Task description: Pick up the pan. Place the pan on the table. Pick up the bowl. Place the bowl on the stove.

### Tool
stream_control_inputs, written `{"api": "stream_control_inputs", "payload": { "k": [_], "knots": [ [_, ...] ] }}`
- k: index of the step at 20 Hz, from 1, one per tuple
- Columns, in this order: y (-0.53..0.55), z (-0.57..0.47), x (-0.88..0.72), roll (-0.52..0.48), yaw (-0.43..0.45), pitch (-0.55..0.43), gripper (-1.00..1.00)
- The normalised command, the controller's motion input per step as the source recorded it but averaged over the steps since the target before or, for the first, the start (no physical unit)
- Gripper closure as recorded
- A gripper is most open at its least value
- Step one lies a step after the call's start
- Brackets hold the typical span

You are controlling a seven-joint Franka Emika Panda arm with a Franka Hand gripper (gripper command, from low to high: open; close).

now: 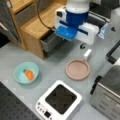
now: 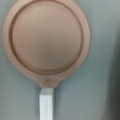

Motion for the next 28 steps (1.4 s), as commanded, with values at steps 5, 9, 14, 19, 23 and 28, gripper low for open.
{"api": "stream_control_inputs", "payload": {
  "k": [5,9,14,19,23,28],
  "knots": [
    [-0.19,0.36,0.57,0.155,-0.061,0.334,-1.0],
    [-0.24,0.25,0.53,0.17,-0.04,0.311,-1.0],
    [-0.31,0.21,0.49,0.171,-0.004,0.295,-1.0],
    [-0.35,0.17,0.52,0.173,0.035,0.272,-1.0],
    [-0.37,0.16,0.6,0.178,0.046,0.269,-1.0],
    [-0.23,0.2,0.61,0.22,0.069,0.285,-1.0]
  ]
}}
